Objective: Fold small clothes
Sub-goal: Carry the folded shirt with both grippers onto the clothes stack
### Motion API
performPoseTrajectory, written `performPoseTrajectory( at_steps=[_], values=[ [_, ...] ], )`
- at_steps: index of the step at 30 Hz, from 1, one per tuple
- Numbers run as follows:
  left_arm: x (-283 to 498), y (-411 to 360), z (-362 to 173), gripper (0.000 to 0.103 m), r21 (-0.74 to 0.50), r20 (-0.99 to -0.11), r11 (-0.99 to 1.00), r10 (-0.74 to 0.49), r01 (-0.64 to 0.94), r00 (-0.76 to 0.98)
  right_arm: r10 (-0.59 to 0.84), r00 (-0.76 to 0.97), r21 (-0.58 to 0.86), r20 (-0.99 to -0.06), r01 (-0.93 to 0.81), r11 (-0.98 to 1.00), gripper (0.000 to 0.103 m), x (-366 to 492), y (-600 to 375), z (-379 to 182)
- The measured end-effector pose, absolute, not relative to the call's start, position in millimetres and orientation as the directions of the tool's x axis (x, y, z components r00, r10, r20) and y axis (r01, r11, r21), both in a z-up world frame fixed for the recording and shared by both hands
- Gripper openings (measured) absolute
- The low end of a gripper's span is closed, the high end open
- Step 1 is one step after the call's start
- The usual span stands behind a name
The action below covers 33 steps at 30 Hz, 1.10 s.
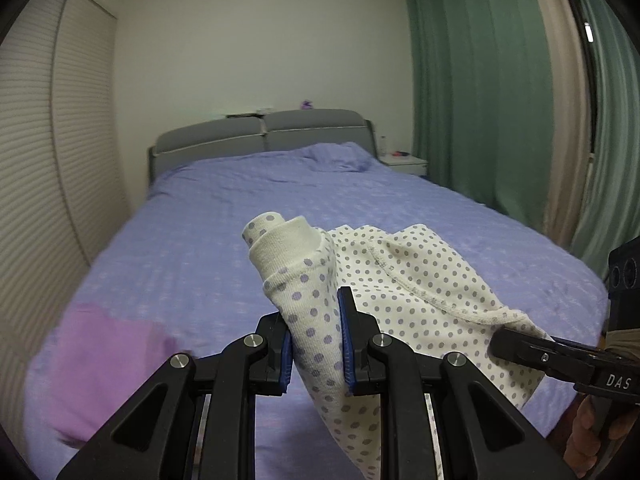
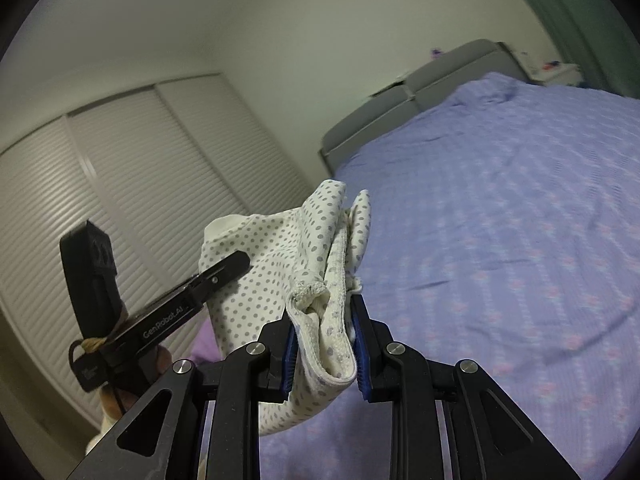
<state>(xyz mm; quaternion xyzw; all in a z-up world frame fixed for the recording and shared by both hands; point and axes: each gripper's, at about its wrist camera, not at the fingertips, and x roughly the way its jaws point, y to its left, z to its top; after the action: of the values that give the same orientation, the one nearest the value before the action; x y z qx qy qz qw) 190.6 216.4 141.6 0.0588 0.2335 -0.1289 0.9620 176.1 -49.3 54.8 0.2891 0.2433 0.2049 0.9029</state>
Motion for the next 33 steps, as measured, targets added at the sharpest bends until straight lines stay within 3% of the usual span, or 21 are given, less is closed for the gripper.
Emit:
performPoseTrajectory(
  at_steps=[7, 18, 33],
  values=[
    [196.0, 307.8, 157.8, 0.021, 0.12, -0.448, 0.974, -0.118, 0.191, 0.886, 0.616, 0.725, 0.606, -0.309, -0.349, 0.715, 0.025, 216.6, 42.7, 62.3],
    [253.4, 389.6, 142.1, 0.021, 0.267, -0.534, 0.958, 0.056, 0.105, 0.844, 0.68, 0.646, 0.562, -0.348, -0.437, 0.703, 0.025, 261.9, 152.8, 52.6],
    [318.4, 439.4, 99.8, 0.023, 0.215, -0.617, 0.975, 0.085, 0.064, 0.782, 0.682, 0.589, 0.571, -0.434, -0.406, 0.714, 0.025, 295.4, 218.4, 26.1]
  ],
)
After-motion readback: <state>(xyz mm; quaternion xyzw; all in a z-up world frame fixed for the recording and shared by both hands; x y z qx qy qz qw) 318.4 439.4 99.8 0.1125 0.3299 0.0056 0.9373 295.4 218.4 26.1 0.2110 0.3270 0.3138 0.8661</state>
